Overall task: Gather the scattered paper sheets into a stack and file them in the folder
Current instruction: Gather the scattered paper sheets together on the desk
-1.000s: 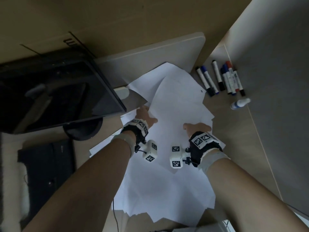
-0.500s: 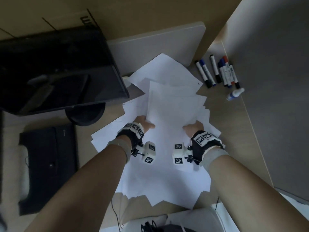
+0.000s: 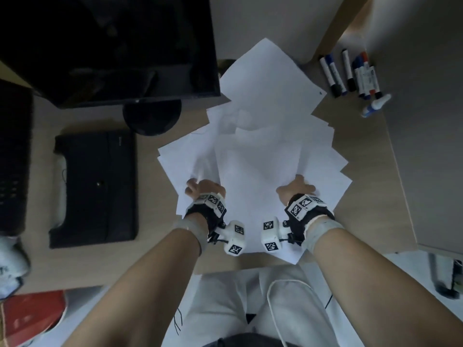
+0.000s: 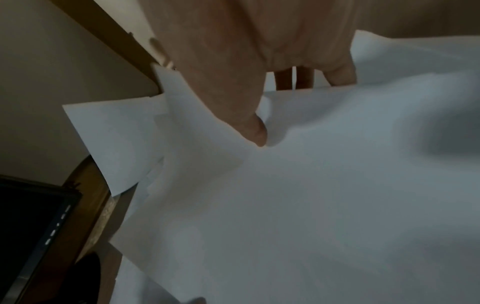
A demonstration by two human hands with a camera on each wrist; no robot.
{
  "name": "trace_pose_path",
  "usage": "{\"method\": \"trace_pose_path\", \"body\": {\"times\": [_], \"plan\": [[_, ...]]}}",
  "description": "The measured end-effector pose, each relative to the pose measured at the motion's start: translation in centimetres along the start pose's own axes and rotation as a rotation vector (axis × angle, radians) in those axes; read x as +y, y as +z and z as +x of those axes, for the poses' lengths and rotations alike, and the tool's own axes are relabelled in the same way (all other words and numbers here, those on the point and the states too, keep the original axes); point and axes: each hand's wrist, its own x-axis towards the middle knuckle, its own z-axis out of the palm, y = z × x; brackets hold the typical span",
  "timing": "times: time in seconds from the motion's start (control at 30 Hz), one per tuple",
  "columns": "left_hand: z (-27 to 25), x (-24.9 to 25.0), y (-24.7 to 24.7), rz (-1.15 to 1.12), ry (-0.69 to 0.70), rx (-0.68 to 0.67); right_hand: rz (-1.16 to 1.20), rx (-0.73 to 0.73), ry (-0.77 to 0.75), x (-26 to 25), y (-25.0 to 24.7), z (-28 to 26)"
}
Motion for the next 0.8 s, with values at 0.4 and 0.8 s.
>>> {"method": "trace_pose_path", "body": {"times": [0.4, 0.8], "plan": [[-1.3, -0.7, 0.9, -0.777, -0.225, 0.019, 0.214, -0.179, -0.198, 1.3, 2.5, 0.4], [-2.5, 2.3, 0.8, -0.559, -0.262, 0.039, 0.180, 0.111, -0.108, 5.5, -3.8, 1.6]]}}
